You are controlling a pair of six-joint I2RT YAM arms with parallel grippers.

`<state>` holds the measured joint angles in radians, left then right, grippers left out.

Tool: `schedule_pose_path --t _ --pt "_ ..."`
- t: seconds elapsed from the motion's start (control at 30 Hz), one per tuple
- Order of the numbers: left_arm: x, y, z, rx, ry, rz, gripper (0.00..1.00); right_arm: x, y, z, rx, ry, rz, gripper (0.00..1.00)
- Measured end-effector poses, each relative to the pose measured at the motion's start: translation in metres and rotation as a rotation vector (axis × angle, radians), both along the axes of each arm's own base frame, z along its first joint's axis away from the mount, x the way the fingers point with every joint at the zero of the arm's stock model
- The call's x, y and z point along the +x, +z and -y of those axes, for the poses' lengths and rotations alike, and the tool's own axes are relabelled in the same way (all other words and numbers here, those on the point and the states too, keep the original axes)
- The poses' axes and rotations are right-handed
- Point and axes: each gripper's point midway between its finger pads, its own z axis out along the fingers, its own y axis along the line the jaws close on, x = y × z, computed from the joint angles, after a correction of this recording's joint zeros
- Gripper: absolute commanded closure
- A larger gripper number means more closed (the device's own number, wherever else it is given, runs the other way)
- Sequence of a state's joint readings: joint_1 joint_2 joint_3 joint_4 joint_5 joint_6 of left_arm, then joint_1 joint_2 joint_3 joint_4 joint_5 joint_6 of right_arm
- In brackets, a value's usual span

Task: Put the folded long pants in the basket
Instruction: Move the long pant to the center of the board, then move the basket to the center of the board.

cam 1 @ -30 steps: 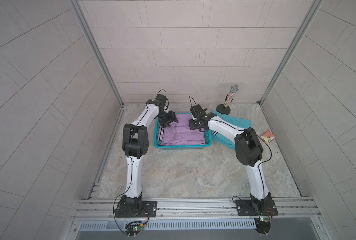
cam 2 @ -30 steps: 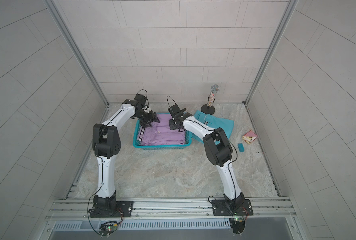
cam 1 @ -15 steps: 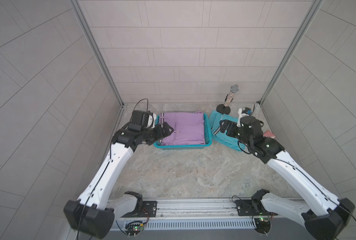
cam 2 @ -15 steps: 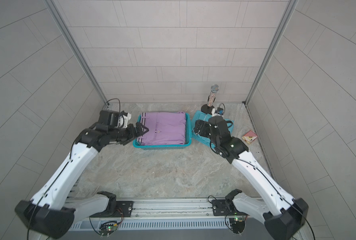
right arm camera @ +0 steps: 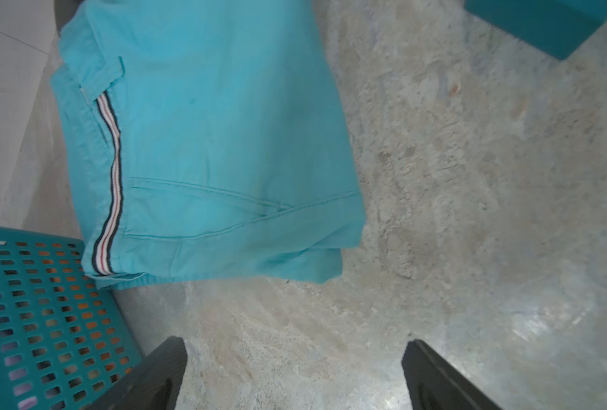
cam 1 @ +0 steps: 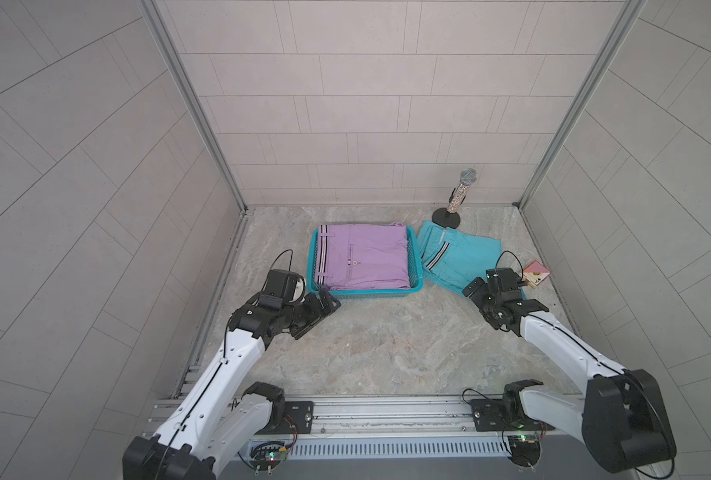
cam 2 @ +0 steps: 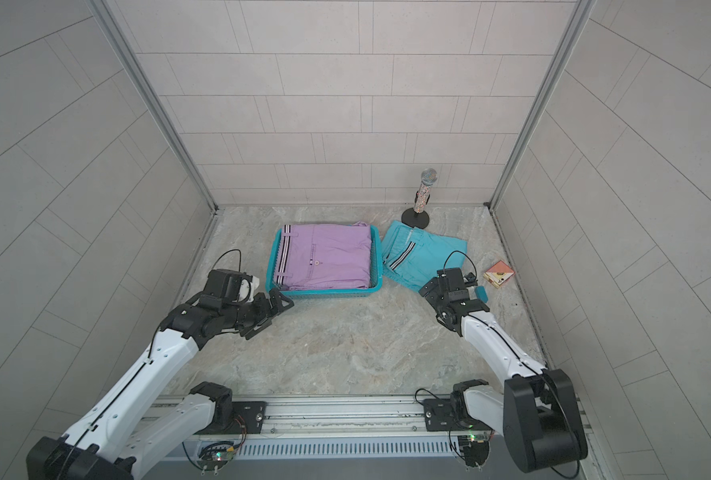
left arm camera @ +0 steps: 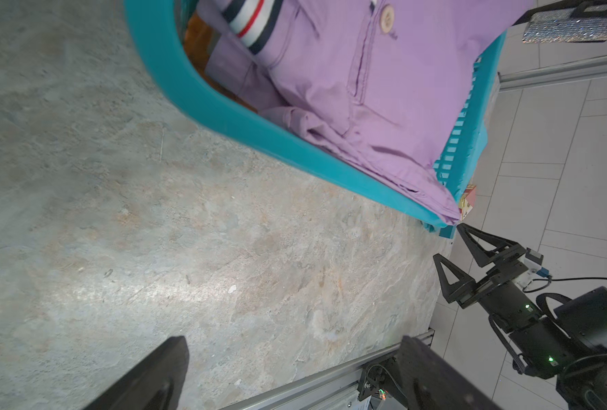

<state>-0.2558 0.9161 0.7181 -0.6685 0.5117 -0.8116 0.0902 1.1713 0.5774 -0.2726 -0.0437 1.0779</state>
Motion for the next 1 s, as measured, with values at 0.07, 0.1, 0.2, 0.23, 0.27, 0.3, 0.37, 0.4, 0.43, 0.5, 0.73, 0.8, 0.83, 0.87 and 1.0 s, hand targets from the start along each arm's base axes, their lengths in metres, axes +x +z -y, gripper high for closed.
schedule_pose_path --t 0.07,0.1,0.2,0.23,0.27,0.3,0.37,0.4,0.43,0.5,0.73,0.8,0.83,0.87,1.0 --pt "0.001 -0.001 0.001 -0.005 -0.002 0.005 0.0 0.004 -0.009 0.005 0.003 -0.017 -0.015 0.0" --pt "0.002 0.0 0.001 -0.007 -0.003 0.009 0.0 0.006 -0.013 0.006 0.004 -0.02 -0.023 0.0" --pt "0.005 0.0 0.003 -0.015 -0.007 0.015 0.0 0.014 -0.028 0.012 0.007 -0.034 -0.06 0.03" --pt "0.006 0.0 0.004 -0.016 -0.009 0.013 0.0 0.017 -0.034 0.015 -0.003 -0.035 -0.072 0.07" --pt "0.006 -0.001 0.004 -0.018 -0.01 0.012 0.0 0.024 -0.031 0.016 0.001 -0.035 -0.061 0.14" --pt "0.006 -0.001 0.005 -0.019 -0.011 0.012 0.0 0.031 -0.031 0.019 0.0 -0.037 -0.058 0.31" --pt "0.007 0.0 0.005 -0.021 -0.012 0.014 0.0 0.039 -0.036 0.021 -0.001 -0.024 -0.065 0.82" --pt "0.007 0.0 0.005 -0.021 -0.012 0.015 0.0 0.041 -0.039 0.022 -0.001 -0.019 -0.07 1.0" --pt "0.007 0.0 0.005 -0.023 -0.013 0.014 0.0 0.041 -0.041 0.022 0.005 -0.016 -0.071 1.0" --pt "0.006 0.0 0.006 -0.026 -0.017 0.012 0.0 0.041 -0.04 0.023 0.015 -0.016 -0.061 1.0" --pt "-0.002 -0.011 0.018 -0.032 -0.067 -0.03 0.0 -0.001 -0.03 0.022 0.035 -0.024 -0.108 1.0" --pt "-0.008 -0.018 0.027 -0.03 -0.1 -0.05 0.0 -0.017 -0.027 0.022 0.034 -0.028 -0.156 1.0" --pt "-0.012 -0.023 0.033 -0.028 -0.119 -0.061 0.01 -0.025 -0.026 0.022 0.034 -0.027 -0.188 1.0" --pt "-0.015 -0.026 0.039 -0.028 -0.138 -0.068 0.01 -0.033 -0.024 0.021 0.034 -0.025 -0.22 1.0" --pt "-0.025 -0.038 0.066 -0.027 -0.206 -0.091 0.01 -0.057 -0.023 0.019 0.033 0.011 -0.354 1.0"
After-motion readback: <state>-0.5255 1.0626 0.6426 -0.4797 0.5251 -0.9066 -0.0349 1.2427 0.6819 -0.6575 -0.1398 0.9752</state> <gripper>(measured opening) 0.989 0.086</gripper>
